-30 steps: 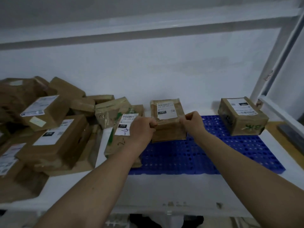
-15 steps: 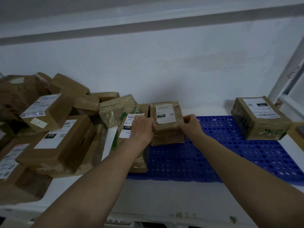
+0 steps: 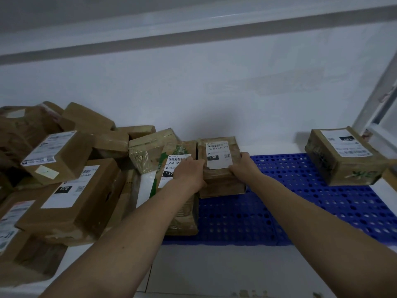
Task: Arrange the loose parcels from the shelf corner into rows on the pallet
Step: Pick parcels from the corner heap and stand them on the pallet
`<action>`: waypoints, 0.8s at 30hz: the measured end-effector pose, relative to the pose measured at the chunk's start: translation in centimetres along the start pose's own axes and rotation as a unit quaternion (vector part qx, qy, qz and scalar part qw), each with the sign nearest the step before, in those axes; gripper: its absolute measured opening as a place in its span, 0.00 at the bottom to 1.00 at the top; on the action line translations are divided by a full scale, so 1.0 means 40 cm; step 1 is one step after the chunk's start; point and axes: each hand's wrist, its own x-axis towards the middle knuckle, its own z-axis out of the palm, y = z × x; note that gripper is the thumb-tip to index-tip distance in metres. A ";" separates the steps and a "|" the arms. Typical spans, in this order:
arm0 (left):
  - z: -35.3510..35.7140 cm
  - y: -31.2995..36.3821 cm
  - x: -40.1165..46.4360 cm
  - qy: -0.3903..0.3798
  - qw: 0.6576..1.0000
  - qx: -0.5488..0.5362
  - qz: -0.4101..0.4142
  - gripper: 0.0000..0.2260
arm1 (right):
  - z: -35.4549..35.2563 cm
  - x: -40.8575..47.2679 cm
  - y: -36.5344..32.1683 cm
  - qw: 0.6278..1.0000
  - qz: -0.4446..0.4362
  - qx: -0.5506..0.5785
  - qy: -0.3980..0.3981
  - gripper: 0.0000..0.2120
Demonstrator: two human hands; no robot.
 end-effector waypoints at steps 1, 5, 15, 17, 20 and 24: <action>-0.001 0.001 0.001 -0.003 1.000 0.014 0.000 0.27 | 0.001 0.000 -0.001 1.000 0.002 -0.004 0.000 0.26; 0.002 0.003 0.005 -0.009 0.999 0.052 -0.004 0.25 | 0.004 -0.003 0.002 1.000 0.007 -0.023 0.001 0.28; -0.003 0.005 0.011 -0.005 0.999 0.046 0.000 0.31 | -0.014 -0.015 0.000 0.999 0.004 -0.033 -0.013 0.29; -0.010 0.002 0.012 -0.012 1.000 0.025 -0.005 0.30 | -0.019 -0.016 0.003 1.000 0.005 -0.011 -0.019 0.30; -0.018 -0.002 0.013 -0.035 0.999 0.012 -0.012 0.26 | -0.022 -0.016 0.003 1.000 0.008 -0.004 -0.025 0.30; -0.014 -0.004 0.017 -0.051 0.998 0.003 -0.019 0.32 | -0.021 -0.016 -0.002 0.999 0.011 -0.013 -0.029 0.27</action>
